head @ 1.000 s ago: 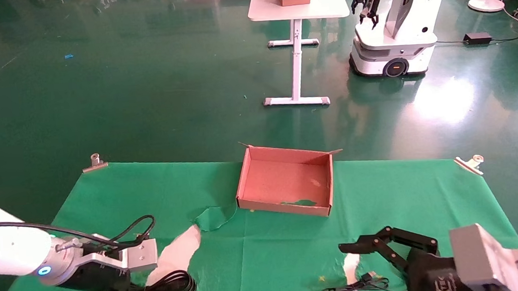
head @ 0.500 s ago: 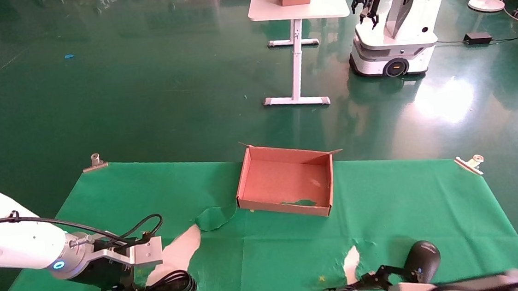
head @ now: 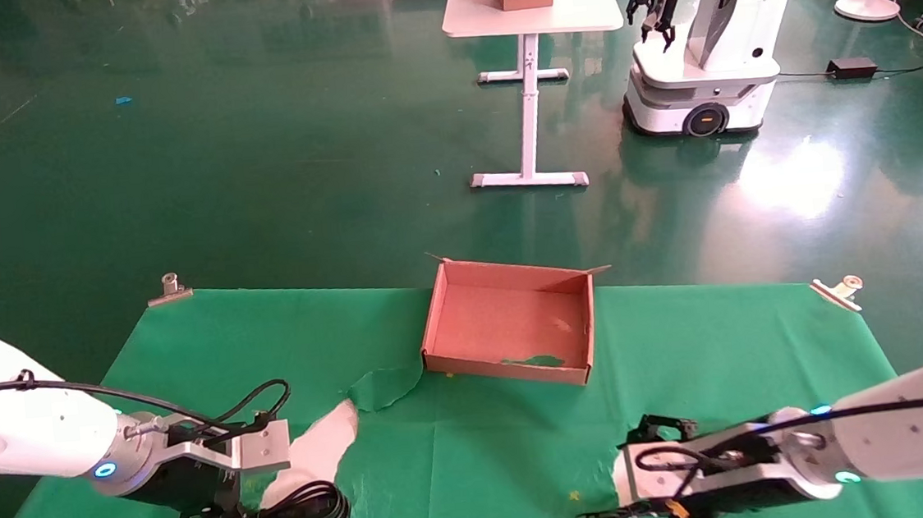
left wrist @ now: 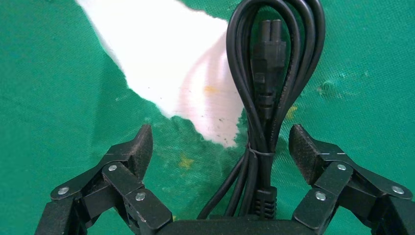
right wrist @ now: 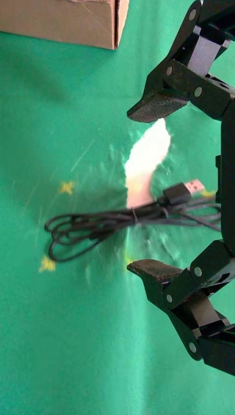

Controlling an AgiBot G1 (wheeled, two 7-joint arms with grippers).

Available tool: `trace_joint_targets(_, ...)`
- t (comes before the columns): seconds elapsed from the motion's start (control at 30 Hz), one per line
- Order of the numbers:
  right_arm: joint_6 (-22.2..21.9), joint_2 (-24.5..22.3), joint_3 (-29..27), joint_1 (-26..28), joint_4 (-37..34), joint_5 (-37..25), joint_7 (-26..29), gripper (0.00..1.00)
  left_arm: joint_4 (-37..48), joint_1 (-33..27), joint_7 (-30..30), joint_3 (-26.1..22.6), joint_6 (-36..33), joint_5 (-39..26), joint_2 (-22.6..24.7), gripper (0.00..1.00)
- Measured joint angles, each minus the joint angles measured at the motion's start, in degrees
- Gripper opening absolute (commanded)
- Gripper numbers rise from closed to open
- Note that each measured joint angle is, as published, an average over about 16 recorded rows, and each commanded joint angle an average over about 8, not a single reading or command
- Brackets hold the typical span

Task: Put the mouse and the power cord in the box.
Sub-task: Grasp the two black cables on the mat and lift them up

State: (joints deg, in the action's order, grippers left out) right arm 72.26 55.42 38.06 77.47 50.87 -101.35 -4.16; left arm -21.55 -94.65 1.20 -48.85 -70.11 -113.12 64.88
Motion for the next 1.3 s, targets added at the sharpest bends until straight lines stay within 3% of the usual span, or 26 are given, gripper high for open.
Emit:
trace_joint_targets(0.13,-1.7,1.8,0.6,0.9,-3.5,-1.6,-1.6,1.0,0.8,-0.2,0.5,0.0,0.1,0.1,0.2,1.0)
trace_joint_targets(0.2,-2.3,2.5,0.9,1.3,-4.8,-2.2,-2.2,0.99,1.1,-0.3,0.6,0.0,0.2,0.1,0.3,0.8)
trace_joint_targets(0.27,-2.9,2.9,1.2,1.5,-5.8,-2.7,-2.7,0.81,1.4,-0.4,0.8,0.0,0.2,0.1,0.4,0.55)
trace_joint_targets(0.4,-3.6,3.5,1.5,1.8,-6.9,-3.5,-3.2,0.31,1.7,-0.5,1.0,0.0,0.3,0.1,0.5,0.05)
trace_joint_targets(0.43,-3.8,3.5,1.6,1.8,-7.0,-3.7,-3.3,0.19,1.8,-0.5,1.0,0.1,0.3,0.1,0.5,0.0)
trace_joint_targets(0.47,-3.9,3.6,1.6,1.9,-7.1,-3.8,-3.4,0.07,1.8,-0.5,1.1,0.1,0.3,0.1,0.5,0.0)
trace_joint_targets(0.53,-4.0,3.6,1.7,1.9,-7.2,-3.9,-3.5,0.0,1.9,-0.5,1.1,0.1,0.3,0.1,0.6,0.0)
trace_joint_targets(1.3,-3.5,3.3,1.3,1.6,-6.6,-3.2,-3.1,0.0,1.6,-0.4,1.0,0.1,0.3,0.2,0.5,0.0)
